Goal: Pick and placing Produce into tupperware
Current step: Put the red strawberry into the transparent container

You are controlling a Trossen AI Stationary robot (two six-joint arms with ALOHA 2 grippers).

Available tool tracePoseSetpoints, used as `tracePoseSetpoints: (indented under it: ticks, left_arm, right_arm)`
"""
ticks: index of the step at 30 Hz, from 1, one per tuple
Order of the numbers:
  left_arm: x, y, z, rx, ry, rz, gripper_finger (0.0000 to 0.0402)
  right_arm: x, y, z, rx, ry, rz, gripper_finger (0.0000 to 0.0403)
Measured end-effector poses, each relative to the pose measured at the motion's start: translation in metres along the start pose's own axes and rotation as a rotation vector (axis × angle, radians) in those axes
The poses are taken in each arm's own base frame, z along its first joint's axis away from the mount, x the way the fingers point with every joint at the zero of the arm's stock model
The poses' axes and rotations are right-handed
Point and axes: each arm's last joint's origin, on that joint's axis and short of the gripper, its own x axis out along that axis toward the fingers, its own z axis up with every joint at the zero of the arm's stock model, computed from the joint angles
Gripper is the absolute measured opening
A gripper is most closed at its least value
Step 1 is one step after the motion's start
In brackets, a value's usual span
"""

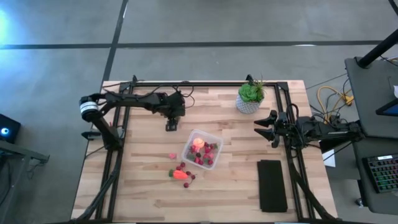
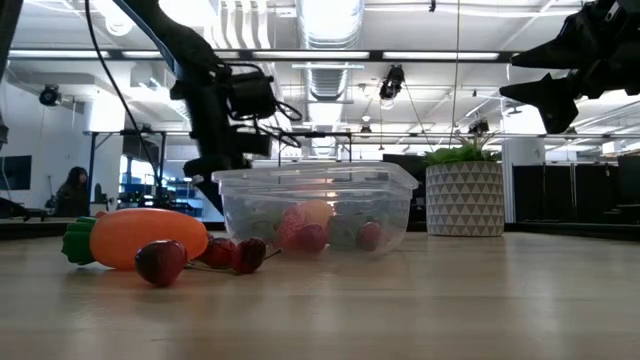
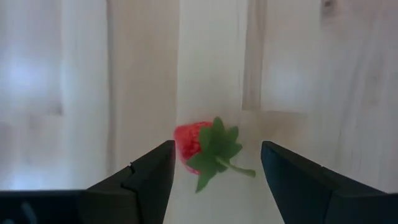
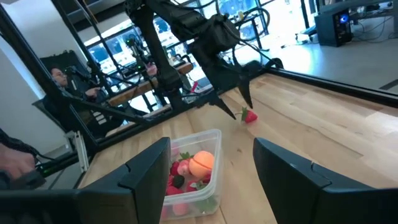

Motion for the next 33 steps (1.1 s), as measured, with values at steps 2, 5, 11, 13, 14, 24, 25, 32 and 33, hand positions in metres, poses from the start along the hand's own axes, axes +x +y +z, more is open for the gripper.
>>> tracePoseSetpoints:
  ticks: [2, 5, 11, 13, 14, 24, 25, 32, 33]
  left_arm:
    - [0.006, 0.000, -0.001, -0.059, 0.018, -0.006, 0.0223]
    - [0.014, 0.000, -0.001, -0.075, 0.037, -0.008, 0.0223]
    - [0.021, 0.001, 0.000, -0.068, 0.036, 0.001, 0.0223]
    - [0.021, 0.001, 0.001, -0.068, 0.026, 0.008, 0.0223]
    - [0.021, 0.002, 0.001, -0.069, 0.019, 0.011, 0.0223]
    - [0.022, 0.003, 0.002, -0.072, 0.003, 0.022, 0.0147]
    - [0.022, 0.003, 0.001, -0.072, 0.004, 0.024, 0.0140]
    - [0.022, 0.003, -0.001, -0.071, 0.034, 0.028, 0.0125]
    - [0.021, 0.003, -0.001, -0.072, 0.036, 0.031, 0.0125]
  right_arm:
    - [0.000, 0.000, 0.000, 0.000, 0.000, 0.001, 0.0221]
    - [0.000, 0.000, 0.000, 0.000, 0.000, 0.000, 0.0221]
    - [0.000, 0.000, 0.000, 0.000, 0.000, 0.000, 0.0221]
    - [0.000, 0.000, 0.000, 0.000, 0.000, 0.000, 0.0221]
    - [0.000, 0.000, 0.000, 0.000, -0.001, 0.000, 0.0221]
    - [0.000, 0.000, 0.000, 0.000, 0.000, 0.001, 0.0221]
    - [0.000, 0.000, 0.000, 0.000, -0.001, 0.000, 0.0221]
    - [0.000, 0.000, 0.000, 0.001, -0.001, 0.000, 0.0221]
    - [0.000, 0.000, 0.000, 0.000, -0.001, 0.000, 0.0221]
